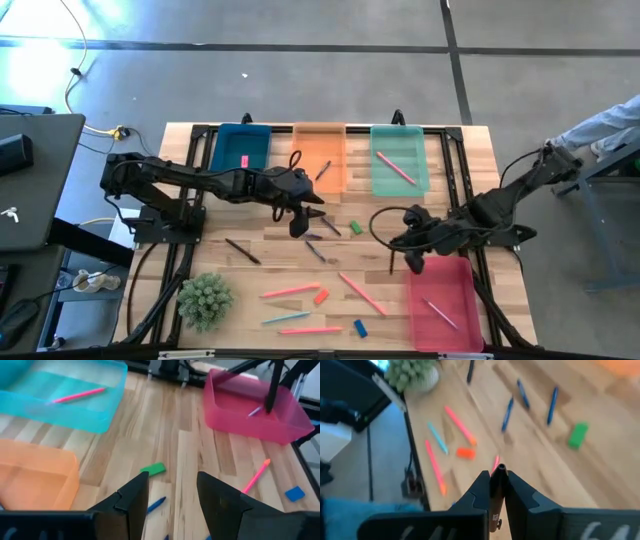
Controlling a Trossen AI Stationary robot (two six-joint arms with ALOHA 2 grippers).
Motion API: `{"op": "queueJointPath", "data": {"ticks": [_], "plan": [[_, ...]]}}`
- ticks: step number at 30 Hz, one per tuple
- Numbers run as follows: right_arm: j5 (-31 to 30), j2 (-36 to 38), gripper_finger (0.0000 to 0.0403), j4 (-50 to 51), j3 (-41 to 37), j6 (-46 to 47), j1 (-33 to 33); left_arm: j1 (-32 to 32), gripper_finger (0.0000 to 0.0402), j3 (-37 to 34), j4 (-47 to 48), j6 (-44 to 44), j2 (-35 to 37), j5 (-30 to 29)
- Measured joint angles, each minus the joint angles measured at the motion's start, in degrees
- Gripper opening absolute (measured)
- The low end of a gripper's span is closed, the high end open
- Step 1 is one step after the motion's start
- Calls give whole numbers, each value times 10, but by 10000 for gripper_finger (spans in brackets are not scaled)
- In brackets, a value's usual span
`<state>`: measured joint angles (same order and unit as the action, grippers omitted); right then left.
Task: Sort crayons/erasers/pens/pencils in bins
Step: Put the top black pen into the pink bin
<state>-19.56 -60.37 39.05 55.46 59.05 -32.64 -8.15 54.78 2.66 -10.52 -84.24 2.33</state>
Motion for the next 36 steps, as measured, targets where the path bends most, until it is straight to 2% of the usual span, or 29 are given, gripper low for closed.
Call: {"op": "queueJointPath", "data": {"ticks": [8,16,28,36], "plan": [[91,38,12,108,0,112,-43,-2,154,-1,2,0,-1,0],[83,27,12,189,0,204,-112,-2,154,-1,3,-14,-1,0],[90,-72,12,192,0,284,-180,-2,154,-1,3,-15,-1,0],[116,-134,12,187,0,337,-215,-2,154,-1,3,-20,-2,0]]}}
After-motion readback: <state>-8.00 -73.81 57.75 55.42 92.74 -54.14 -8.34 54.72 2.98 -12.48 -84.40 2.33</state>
